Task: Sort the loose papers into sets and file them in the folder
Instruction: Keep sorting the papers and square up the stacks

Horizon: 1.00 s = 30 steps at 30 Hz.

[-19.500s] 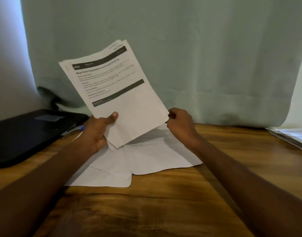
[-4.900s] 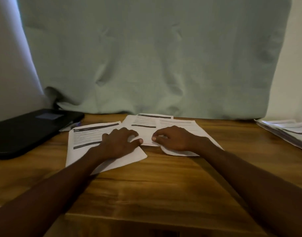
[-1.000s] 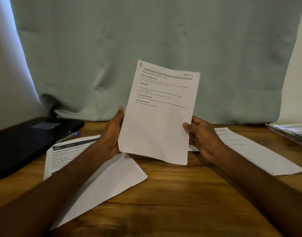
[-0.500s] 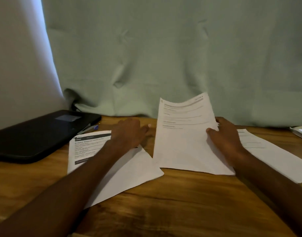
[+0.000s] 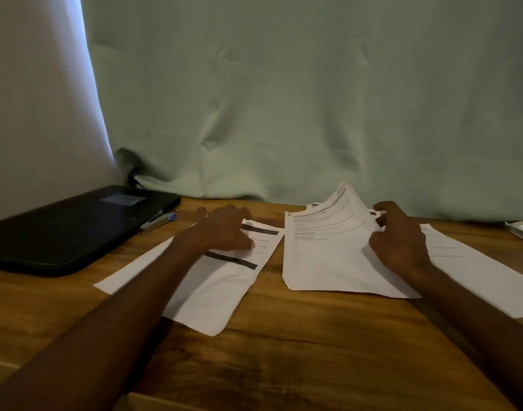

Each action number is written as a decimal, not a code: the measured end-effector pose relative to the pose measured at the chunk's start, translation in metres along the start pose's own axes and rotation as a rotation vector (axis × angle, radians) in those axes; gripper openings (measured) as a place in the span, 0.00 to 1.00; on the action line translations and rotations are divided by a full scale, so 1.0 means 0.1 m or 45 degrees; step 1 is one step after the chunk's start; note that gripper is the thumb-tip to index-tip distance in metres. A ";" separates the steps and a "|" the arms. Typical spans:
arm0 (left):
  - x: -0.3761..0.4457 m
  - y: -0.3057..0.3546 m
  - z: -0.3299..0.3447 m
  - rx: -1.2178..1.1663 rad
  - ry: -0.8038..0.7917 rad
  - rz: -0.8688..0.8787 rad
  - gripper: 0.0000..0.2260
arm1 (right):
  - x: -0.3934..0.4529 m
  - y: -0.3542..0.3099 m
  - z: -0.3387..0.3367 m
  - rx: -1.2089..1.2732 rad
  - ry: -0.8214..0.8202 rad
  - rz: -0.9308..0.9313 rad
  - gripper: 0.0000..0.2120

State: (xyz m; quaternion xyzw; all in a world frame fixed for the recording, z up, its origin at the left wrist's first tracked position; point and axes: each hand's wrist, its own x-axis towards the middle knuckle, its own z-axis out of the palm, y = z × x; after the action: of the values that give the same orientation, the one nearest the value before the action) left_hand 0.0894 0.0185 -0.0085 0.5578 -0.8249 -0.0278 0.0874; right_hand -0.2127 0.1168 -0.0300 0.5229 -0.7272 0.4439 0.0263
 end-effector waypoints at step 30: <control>-0.06 0.31 -0.09 -1.907 -0.080 0.088 0.41 | -0.01 -0.32 -0.11 1.132 0.420 0.020 0.16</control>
State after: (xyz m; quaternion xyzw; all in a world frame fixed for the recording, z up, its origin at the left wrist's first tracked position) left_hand 0.0649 0.0356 0.0039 0.3219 -0.6044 -0.5949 0.4209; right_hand -0.1916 0.1230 -0.0043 0.4004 -0.4568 0.7895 -0.0881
